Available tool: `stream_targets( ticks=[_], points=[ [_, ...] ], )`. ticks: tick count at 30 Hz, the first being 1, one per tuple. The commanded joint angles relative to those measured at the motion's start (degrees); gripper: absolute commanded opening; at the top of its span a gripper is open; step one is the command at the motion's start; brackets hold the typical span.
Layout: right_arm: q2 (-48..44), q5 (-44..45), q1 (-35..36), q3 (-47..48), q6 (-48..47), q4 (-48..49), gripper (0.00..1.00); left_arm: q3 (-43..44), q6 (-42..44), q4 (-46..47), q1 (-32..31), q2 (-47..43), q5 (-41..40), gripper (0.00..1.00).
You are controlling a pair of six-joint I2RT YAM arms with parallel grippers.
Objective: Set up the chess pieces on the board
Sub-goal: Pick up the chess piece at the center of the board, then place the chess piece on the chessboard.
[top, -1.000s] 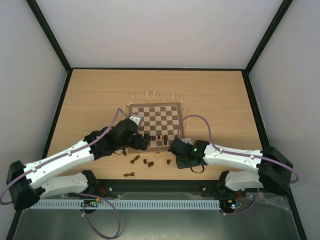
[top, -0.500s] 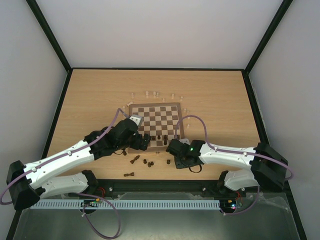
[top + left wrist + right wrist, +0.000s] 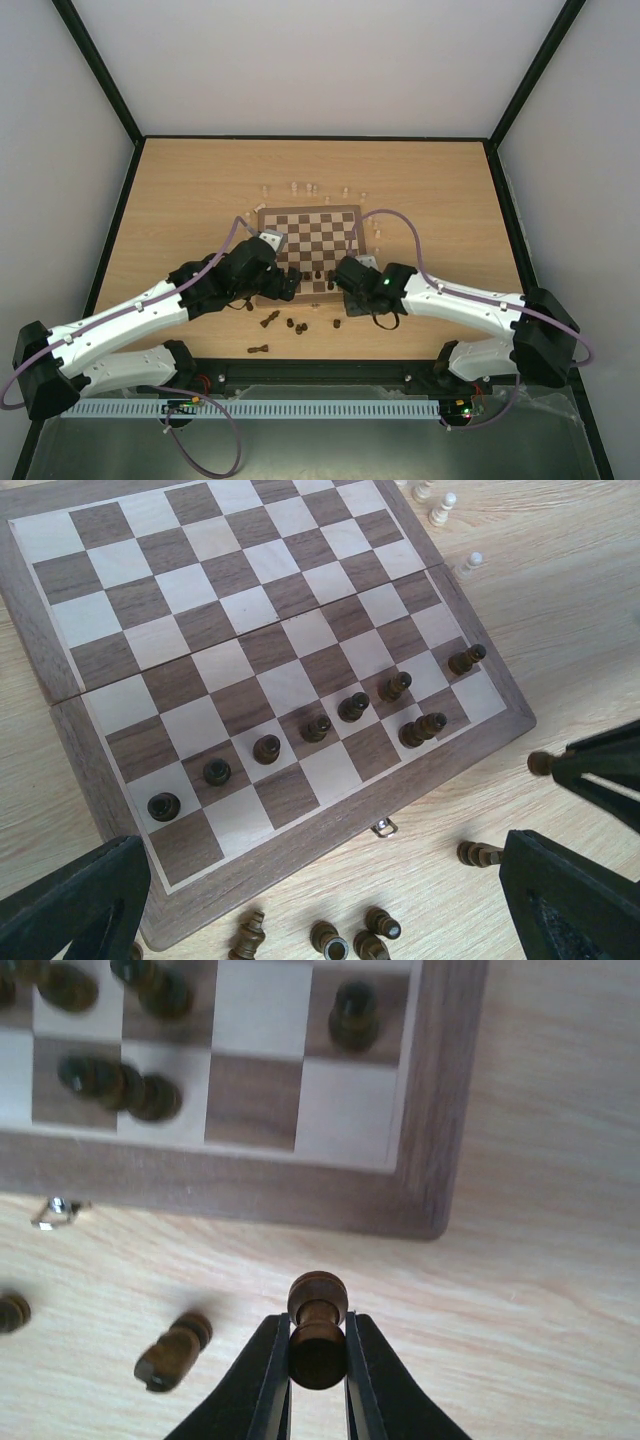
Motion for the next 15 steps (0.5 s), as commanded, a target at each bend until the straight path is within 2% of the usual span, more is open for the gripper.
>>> stream_targets(
  ticks=[1, 8, 15],
  points=[
    [-0.1, 2.3, -3.8, 3.6, -4.9, -4.9, 0.11, -0.8, 0.2, 0.4, 0.6, 0.2, -0.5, 0.99],
    [3.9, 0.6, -9.5, 7.9, -11.2, -4.4, 0.11, -0.7, 0.1, 0.2, 0.6, 0.5, -0.9, 0.99],
    [8.5, -1.1, -11.0, 10.8, -15.9, -4.0, 0.11, -0.7, -0.2, -0.1, 0.6, 0.2, -1.4, 0.99]
  ],
)
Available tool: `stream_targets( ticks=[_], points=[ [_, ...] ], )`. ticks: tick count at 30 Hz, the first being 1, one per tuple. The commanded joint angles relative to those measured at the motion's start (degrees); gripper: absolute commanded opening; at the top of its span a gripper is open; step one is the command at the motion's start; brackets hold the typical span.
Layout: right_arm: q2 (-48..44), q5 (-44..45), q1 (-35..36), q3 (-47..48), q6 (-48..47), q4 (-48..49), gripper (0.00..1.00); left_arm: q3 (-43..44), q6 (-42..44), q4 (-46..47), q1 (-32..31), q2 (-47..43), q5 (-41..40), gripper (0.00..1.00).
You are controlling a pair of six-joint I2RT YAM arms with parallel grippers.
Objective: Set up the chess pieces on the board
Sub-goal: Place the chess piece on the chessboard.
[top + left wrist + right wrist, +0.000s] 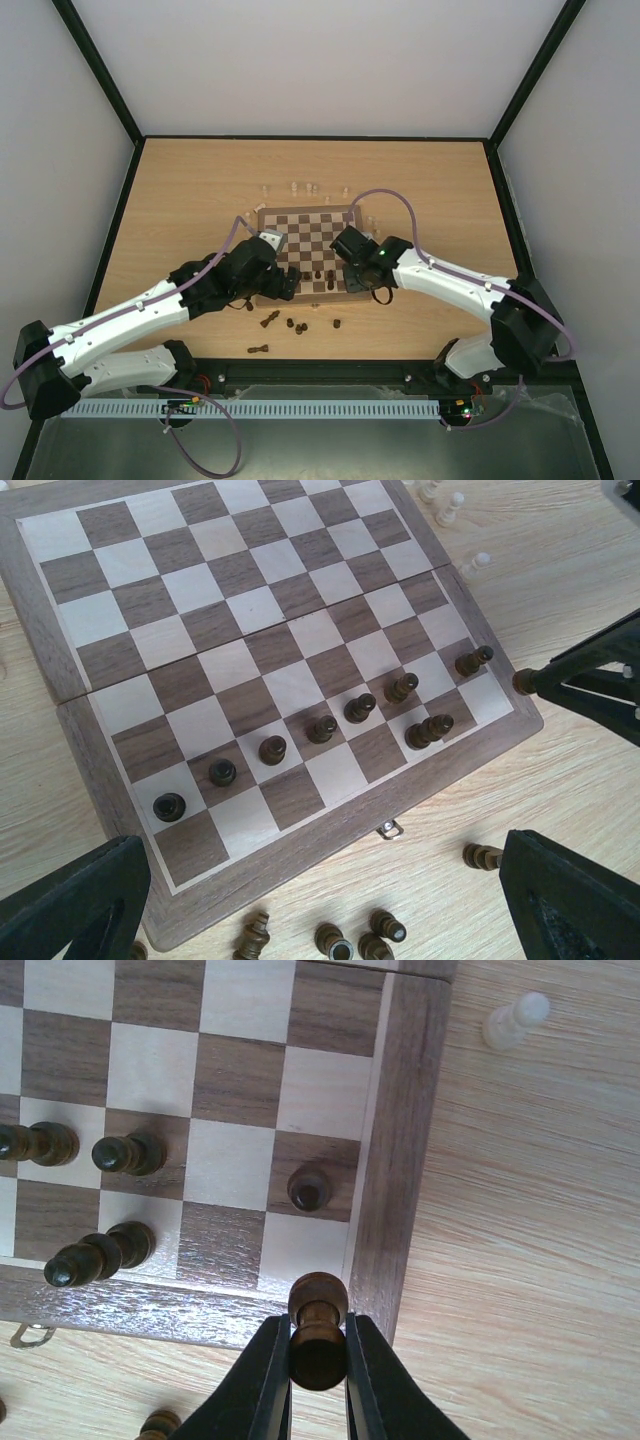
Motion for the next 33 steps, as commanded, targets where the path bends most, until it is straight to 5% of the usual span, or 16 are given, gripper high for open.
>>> stream_targets(
  ticks=[1, 33],
  points=[
    [3.0, -1.2, -0.3, 2.3, -4.0, -2.9, 0.11, -0.6, -0.2, -0.1, 0.4, 0.0, -1.2, 0.99],
    [9.0, -3.1, -2.0, 1.9, -6.3, 0.8, 0.18, -0.9, 0.0, 0.0, 0.5, -0.1, -1.2, 0.99]
  ],
)
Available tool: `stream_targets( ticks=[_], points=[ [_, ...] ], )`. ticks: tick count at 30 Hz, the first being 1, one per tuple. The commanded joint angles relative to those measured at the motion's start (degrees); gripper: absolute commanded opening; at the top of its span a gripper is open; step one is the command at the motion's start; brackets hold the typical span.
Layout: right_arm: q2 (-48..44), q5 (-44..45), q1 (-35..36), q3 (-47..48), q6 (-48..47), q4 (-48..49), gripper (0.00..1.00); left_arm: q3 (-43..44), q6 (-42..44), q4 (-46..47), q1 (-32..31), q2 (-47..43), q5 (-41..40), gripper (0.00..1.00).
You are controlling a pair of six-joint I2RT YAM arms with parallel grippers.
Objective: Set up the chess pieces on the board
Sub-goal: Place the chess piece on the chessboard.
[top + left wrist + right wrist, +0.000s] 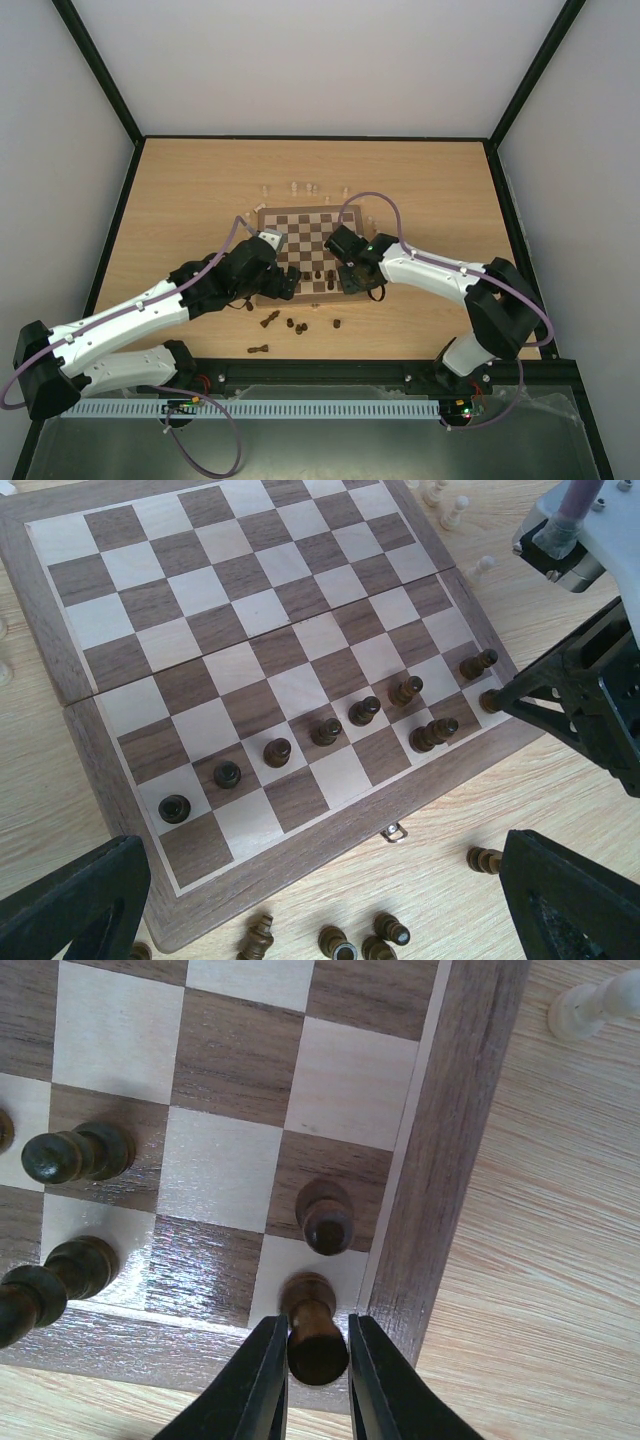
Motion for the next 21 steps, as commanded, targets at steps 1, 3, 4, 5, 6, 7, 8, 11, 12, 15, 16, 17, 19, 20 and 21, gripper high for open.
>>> stream_targets(
  ticks=[1, 3, 4, 5, 6, 7, 8, 11, 12, 15, 16, 17, 19, 20, 21],
  points=[
    [1.3, -0.9, -0.3, 0.6, -0.9, -1.0, 0.2, -0.9, 0.0, 0.0, 0.4, 0.0, -0.6, 0.99],
    [1.4, -1.0, -0.2, 0.5, -0.9, -1.0, 0.21, -0.8, 0.0, 0.0, 0.4, 0.1, -0.6, 0.99],
    [1.4, -1.1, -0.2, 0.5, -0.9, -0.9, 0.22, -0.9, 0.0, 0.1, 0.5, 0.1, -0.6, 0.99],
    [1.3, -1.1, -0.3, 0.5, -0.8, -0.9, 0.24, -0.9, 0.0, 0.1, 0.5, 0.1, -0.5, 0.99],
    [1.3, -1.0, -0.2, 0.5, -0.9, -1.0, 0.24, -0.9, 0.0, 0.1, 0.5, 0.1, -0.5, 0.99],
    [1.2, -1.0, -0.2, 0.6, -0.8, -1.0, 0.25, -1.0, 0.0, 0.1, 0.5, 0.1, -0.5, 0.99],
    [1.0, -1.0, -0.3, 0.8, -0.7, -1.2, 0.25, -0.9, 0.0, 0.1, 0.5, 0.1, -0.5, 0.99],
    [-1.4, -1.0, -0.3, 1.2, -0.4, -1.9, 0.28, -0.9, 0.0, 0.1, 0.5, 0.1, -0.6, 0.99],
    [-3.3, -1.0, -0.3, 1.3, -0.4, -2.2, 0.3, -1.0, 0.0, 0.1, 0.5, 0.0, -0.7, 0.99],
    [-8.7, -2.9, -0.1, 0.9, -1.2, -3.0, 0.36, -0.7, -0.3, -0.4, 0.7, -0.3, -1.5, 0.99],
    [-10.5, -3.7, 0.2, 0.4, -1.6, -3.2, 0.38, -0.5, -0.5, -0.5, 0.8, -0.6, -1.9, 0.99],
    [-12.1, -4.5, 0.5, -0.1, -2.1, -3.3, 0.4, -0.6, -0.6, -0.5, 1.0, -1.3, -2.1, 0.99],
    [-14.3, -6.2, 1.4, -1.3, -2.9, -3.6, 0.44, -0.5, -1.1, -0.7, 1.4, -3.2, -2.7, 0.99],
    [-15.0, -7.3, 2.0, -2.0, -3.5, -3.5, 0.46, -0.4, -1.4, -0.8, 1.7, -4.3, -2.9, 0.99],
    [-15.7, -8.3, 2.8, -3.0, -3.9, -2.8, 0.48, -0.3, -1.7, -1.0, 1.9, -5.3, -3.1, 0.99]
  ],
)
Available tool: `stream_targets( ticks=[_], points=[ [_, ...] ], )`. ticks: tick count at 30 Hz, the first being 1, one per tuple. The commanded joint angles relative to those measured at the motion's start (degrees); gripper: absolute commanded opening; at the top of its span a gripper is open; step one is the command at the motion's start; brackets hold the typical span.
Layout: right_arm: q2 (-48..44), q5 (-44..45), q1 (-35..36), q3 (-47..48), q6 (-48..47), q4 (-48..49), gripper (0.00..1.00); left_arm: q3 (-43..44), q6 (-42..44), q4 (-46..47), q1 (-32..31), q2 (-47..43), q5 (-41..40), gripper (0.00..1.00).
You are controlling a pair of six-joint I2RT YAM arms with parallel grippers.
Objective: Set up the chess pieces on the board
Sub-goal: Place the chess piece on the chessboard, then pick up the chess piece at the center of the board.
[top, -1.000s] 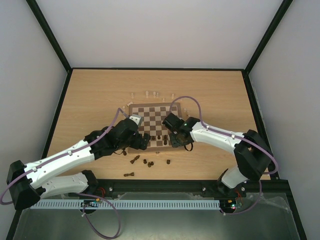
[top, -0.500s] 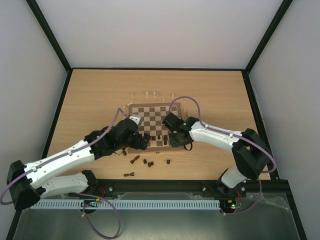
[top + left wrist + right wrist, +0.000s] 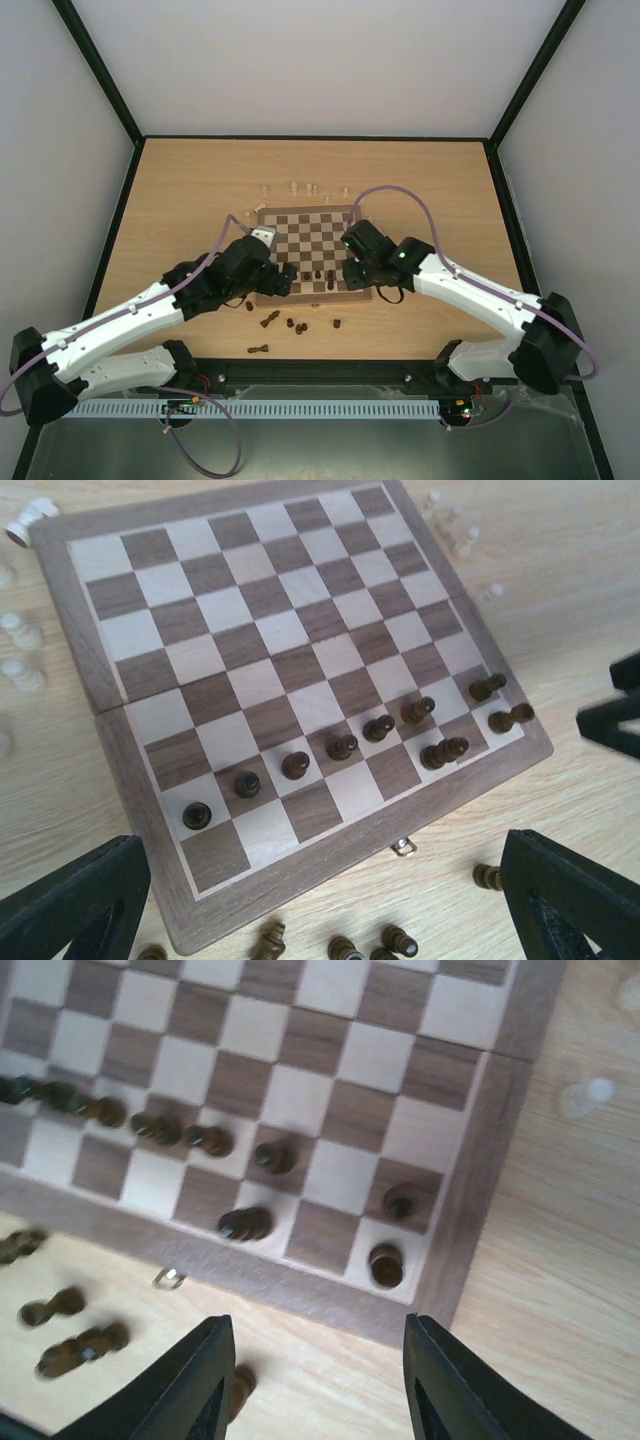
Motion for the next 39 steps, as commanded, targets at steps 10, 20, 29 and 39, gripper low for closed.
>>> stream_targets(
  ticks=[10, 20, 29, 39],
  points=[
    [0.8, -6.6, 11.0, -5.1, -2.8, -1.0, 0.48, 1.0, -4.0, -3.0, 1.6, -12.7, -3.7, 0.99],
    [6.9, -6.6, 15.6, -4.7, -3.4, -0.7, 0.46, 0.3, -5.3, -3.8, 1.6, -13.9, -3.2, 0.99],
    [10.4, -5.5, 15.6, -4.5, -3.4, 0.4, 0.43, 0.5, -5.3, -4.0, 1.5, -13.8, -3.2, 0.99],
    [13.4, -5.1, 15.6, -4.1, -3.4, 1.4, 0.31, 0.4, -5.0, -4.3, 1.5, -13.9, -3.4, 0.99]
  ],
)
